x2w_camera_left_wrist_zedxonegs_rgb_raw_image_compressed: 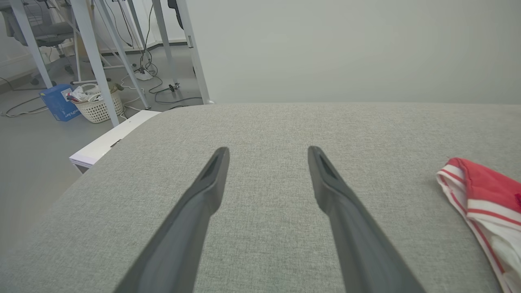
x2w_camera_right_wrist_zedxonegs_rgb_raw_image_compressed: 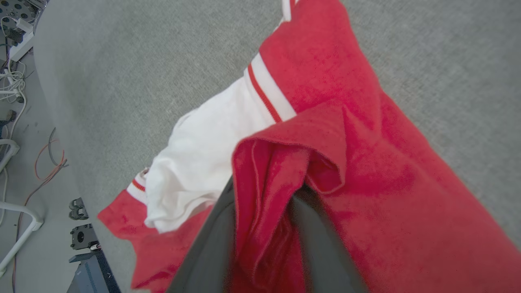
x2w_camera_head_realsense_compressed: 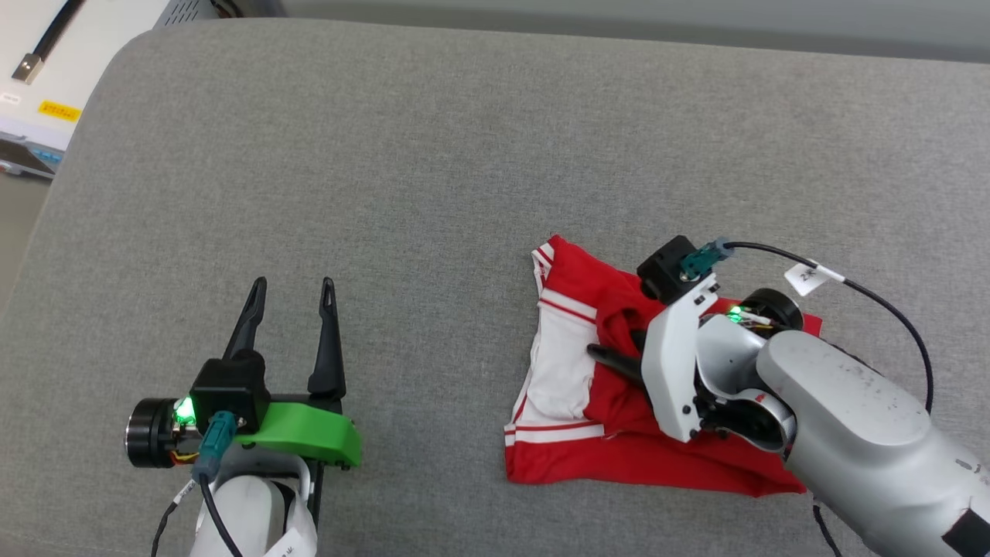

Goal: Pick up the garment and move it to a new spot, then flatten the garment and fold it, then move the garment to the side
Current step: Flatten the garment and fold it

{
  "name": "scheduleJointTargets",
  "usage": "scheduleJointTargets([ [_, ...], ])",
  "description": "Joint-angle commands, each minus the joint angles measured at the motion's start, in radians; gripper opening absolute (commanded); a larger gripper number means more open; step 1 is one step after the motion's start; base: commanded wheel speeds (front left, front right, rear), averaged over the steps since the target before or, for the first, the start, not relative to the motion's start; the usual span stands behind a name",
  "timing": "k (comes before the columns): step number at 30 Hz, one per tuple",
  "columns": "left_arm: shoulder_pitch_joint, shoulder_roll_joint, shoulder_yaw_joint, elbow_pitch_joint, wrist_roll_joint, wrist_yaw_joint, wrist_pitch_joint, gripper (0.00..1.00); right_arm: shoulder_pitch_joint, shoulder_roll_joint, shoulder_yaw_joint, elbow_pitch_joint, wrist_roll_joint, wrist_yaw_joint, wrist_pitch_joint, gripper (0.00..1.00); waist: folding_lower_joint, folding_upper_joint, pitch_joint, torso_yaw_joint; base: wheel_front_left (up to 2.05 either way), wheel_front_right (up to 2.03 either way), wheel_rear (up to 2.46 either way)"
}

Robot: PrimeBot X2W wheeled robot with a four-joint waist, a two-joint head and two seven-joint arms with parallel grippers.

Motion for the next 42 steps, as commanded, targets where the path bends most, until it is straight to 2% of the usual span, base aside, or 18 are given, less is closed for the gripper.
scheduleJointTargets([
  [1, 0.01, -0.005, 0.006, 0.004, 0.011, -0.004, -0.006, 1.0, -0.005, -0.027, -0.001, -0.011, -0.003, -0.002, -0.042, 1.0, -0.0001, 0.0, -0.029, -0.017, 0.0, 0.0, 0.0],
  [4, 0.028, -0.005, 0.013, 0.006, 0.015, -0.006, -0.006, 1.0, 0.0, -0.077, -0.034, -0.068, -0.012, -0.002, -0.151, 1.0, -0.0001, 0.0, -0.062, -0.033, 0.0, 0.0, 0.0],
  [8, 0.047, -0.003, 0.023, 0.003, 0.018, -0.01, -0.006, 1.0, 0.027, -0.135, -0.147, -0.097, -0.072, -0.002, -0.312, 1.0, -0.0001, 0.0, -0.095, -0.056, 0.0, 0.0, 0.0],
  [10, 0.056, -0.002, 0.028, 0.0, 0.021, -0.01, -0.006, 1.0, 0.049, -0.146, -0.218, -0.095, -0.128, -0.002, -0.391, 1.0, -0.0001, 0.0, -0.109, -0.07, 0.0, 0.0, 0.0],
  [14, 0.068, 0.0, 0.034, -0.002, 0.023, -0.015, -0.006, 1.0, 0.12, -0.13, -0.373, -0.091, -0.249, -0.002, -0.521, 1.0, -0.0001, 0.0, -0.134, -0.091, 0.0, 0.0, 0.0],
  [19, 0.088, -0.001, 0.034, -0.01, 0.027, -0.016, -0.006, 1.0, 0.239, -0.067, -0.58, -0.105, -0.413, -0.002, -0.637, 1.0, -0.0001, 0.0, -0.163, -0.111, 0.0, 0.0, 0.0],
  [24, 0.115, 0.0, 0.034, -0.017, 0.028, -0.02, -0.006, 1.0, 0.405, 0.046, -0.774, -0.2, -0.547, -0.002, -0.677, 1.0, -0.0001, 0.0, -0.193, -0.117, 0.0, 0.0, 0.0],
  [28, 0.131, -0.001, 0.031, -0.022, 0.028, -0.022, -0.006, 1.0, 0.523, 0.126, -0.873, -0.28, -0.601, -0.002, -0.682, 1.0, -0.0001, 0.0, -0.206, -0.112, 0.0, 0.0, 0.0],
  [33, 0.155, -0.001, 0.028, -0.036, 0.028, -0.024, -0.006, 1.0, 0.661, 0.202, -0.929, -0.362, -0.646, -0.002, -0.684, 1.0, -0.0001, 0.0, -0.22, -0.105, 0.0, 0.0, 0.0],
  [42, 0.167, -0.001, 0.022, -0.035, 0.029, -0.025, -0.006, 1.0, 0.769, 0.25, -0.948, -0.395, -0.681, -0.002, -0.673, 1.0, -0.0001, 0.0, -0.227, -0.092, 0.0, 0.0, 0.0],
])
